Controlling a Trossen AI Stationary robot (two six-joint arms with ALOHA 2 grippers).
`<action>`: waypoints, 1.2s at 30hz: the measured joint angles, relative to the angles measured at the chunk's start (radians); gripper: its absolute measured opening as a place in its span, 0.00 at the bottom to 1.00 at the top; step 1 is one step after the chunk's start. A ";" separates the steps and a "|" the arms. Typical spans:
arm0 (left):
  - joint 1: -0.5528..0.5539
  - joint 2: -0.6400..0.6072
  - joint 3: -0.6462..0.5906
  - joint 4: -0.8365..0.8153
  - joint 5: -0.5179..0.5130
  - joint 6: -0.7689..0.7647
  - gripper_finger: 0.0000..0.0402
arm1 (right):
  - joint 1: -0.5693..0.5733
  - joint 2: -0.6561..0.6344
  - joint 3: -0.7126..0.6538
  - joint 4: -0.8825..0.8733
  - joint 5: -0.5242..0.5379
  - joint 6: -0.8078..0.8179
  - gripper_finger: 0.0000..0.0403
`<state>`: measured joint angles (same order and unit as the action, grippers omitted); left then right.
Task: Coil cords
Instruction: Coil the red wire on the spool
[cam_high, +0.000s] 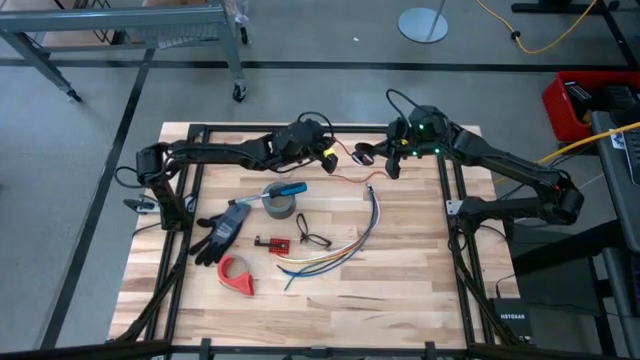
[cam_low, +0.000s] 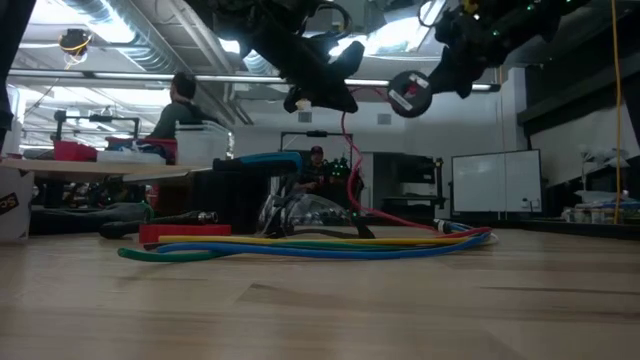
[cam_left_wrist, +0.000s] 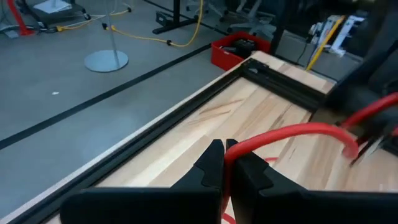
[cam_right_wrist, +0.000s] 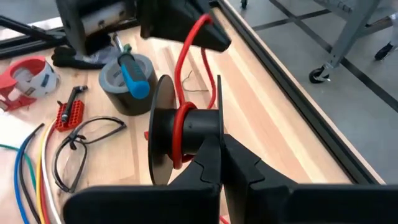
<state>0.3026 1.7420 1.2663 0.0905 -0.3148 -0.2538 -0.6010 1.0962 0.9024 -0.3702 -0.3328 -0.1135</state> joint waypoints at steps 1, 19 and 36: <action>0.005 0.000 0.003 -0.001 0.007 0.000 0.00 | 0.000 0.006 0.000 0.000 0.000 0.000 0.00; 0.024 0.000 0.037 0.004 0.096 -0.134 0.00 | 0.087 0.186 0.001 0.182 0.319 -0.015 0.00; 0.015 0.000 0.037 -0.002 0.127 -0.187 0.00 | 0.085 0.342 0.000 0.388 0.260 0.087 0.00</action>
<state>0.3179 1.7420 1.3037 0.0888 -0.1875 -0.4406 -0.5159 1.4385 0.9024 0.0174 -0.0732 -0.0261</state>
